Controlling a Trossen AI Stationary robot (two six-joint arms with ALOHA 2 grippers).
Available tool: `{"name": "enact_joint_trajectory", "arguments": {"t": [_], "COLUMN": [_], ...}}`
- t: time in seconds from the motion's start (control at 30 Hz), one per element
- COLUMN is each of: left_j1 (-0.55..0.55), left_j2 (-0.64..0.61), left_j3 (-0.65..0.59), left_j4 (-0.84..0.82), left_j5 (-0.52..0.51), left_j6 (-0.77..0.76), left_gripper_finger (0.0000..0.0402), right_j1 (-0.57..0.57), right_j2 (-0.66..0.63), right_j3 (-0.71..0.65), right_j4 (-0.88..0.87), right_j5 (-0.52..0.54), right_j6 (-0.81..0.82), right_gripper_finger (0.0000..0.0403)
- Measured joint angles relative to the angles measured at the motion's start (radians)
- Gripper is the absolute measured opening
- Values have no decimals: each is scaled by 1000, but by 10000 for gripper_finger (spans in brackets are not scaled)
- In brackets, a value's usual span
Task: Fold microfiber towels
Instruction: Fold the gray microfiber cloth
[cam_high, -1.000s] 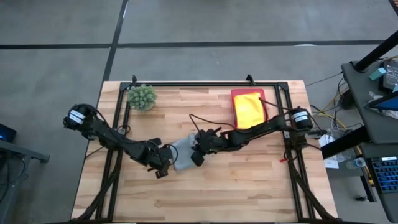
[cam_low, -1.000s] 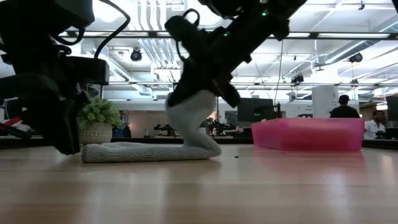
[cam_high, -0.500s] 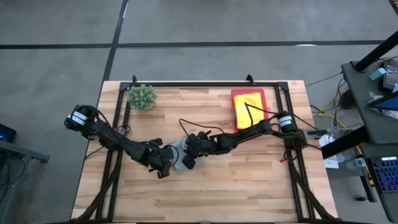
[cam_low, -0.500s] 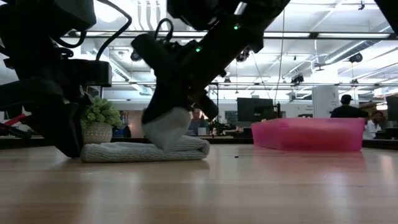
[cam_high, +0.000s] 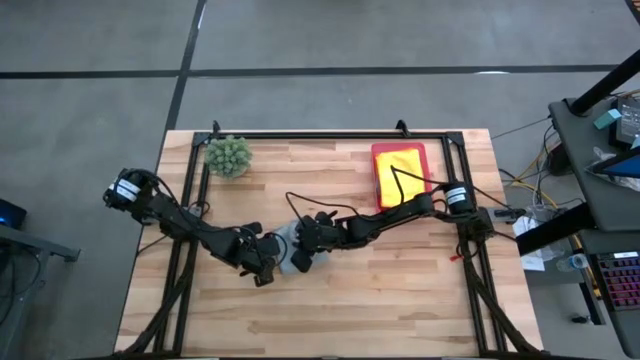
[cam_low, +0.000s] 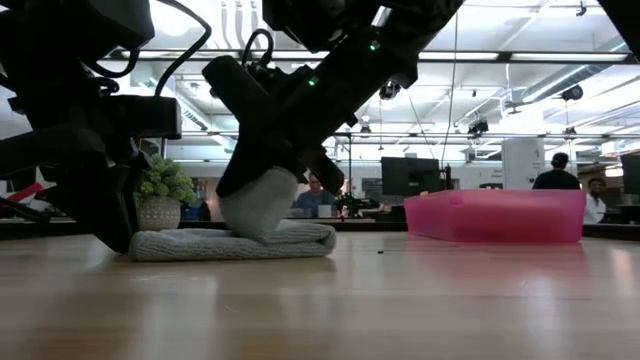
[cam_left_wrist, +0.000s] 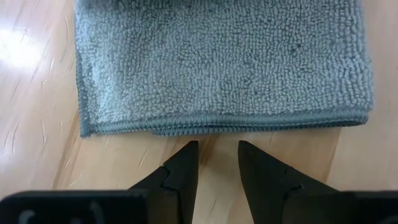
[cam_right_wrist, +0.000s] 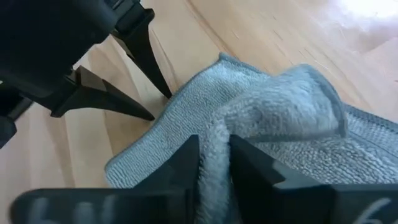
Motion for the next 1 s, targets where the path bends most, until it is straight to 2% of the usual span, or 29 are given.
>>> {"name": "enact_joint_trajectory", "arguments": {"t": [0.27,0.47,0.63,0.8,1.0], "left_j1": [0,0,0,-5,-5], "left_j2": [0,-1,-24,-73,-133], "left_j3": [-3,-3,-5,-5,-5], "left_j4": [5,6,-18,-39,-18], "left_j5": [-1,-1,36,61,3], "left_j6": [0,0,0,0,1], "left_gripper_finger": [100,100,100,100,100], "right_j1": [0,2,6,38,94], "right_j2": [0,0,-21,-79,-152], "right_j3": [-1,-1,-1,-2,-60], "right_j4": [63,130,85,21,-40], "right_j5": [-15,-31,-57,-38,77], "right_j6": [-32,-69,-170,-295,-401], "right_gripper_finger": [153,183,186,178,167]}}
